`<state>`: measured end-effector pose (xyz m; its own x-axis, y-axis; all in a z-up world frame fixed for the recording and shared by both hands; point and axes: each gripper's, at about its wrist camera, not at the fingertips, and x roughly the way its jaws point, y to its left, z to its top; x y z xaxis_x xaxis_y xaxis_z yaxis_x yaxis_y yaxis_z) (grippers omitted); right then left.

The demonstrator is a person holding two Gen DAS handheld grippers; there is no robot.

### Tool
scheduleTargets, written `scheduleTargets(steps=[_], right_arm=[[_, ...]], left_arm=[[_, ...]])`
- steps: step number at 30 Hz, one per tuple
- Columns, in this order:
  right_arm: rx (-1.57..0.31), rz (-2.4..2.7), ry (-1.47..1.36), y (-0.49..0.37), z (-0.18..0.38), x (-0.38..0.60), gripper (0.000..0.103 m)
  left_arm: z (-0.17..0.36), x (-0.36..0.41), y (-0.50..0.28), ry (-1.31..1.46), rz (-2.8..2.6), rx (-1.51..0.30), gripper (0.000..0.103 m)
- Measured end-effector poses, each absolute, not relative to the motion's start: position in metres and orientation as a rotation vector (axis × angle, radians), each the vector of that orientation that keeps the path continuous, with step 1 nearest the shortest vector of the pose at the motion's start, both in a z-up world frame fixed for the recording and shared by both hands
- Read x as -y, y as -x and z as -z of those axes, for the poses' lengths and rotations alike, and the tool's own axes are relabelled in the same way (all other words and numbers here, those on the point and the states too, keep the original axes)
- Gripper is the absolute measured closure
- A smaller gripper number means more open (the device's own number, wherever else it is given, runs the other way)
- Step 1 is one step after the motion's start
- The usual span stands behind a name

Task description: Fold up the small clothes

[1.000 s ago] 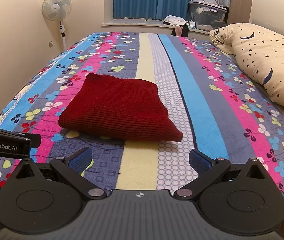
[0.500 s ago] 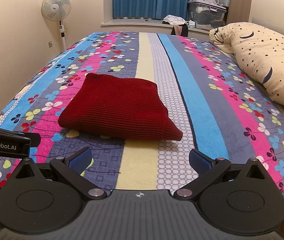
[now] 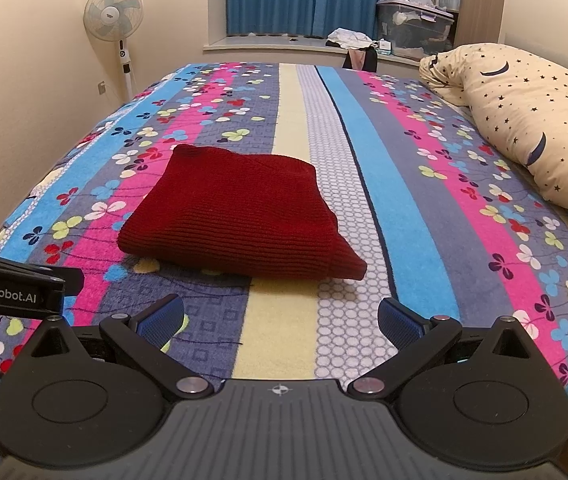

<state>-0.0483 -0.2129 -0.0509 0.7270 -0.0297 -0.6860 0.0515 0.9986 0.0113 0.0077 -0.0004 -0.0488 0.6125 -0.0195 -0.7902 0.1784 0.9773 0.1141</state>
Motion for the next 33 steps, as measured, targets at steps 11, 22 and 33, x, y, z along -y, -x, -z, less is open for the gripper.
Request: scheduleTargets(steps=[11,22,33], right_arm=[[-0.757,0.042,-0.03,0.0487,0.0521,0.2105,0.001],[-0.754,0.039,-0.026,0.0489,0.0521,0.2079,0.001],[-0.752,0.035,-0.023,0.0477,0.0497,0.2056,0.001]], left_arm=[[0.05,0.0011,-0.0073,-0.189,0.117,-0.908,0.0],[0.0519,0.0011,-0.0063,-0.194,0.121,-0.903,0.0],[0.0516,0.0002,-0.0062,-0.198,0.123,-0.903,0.0]])
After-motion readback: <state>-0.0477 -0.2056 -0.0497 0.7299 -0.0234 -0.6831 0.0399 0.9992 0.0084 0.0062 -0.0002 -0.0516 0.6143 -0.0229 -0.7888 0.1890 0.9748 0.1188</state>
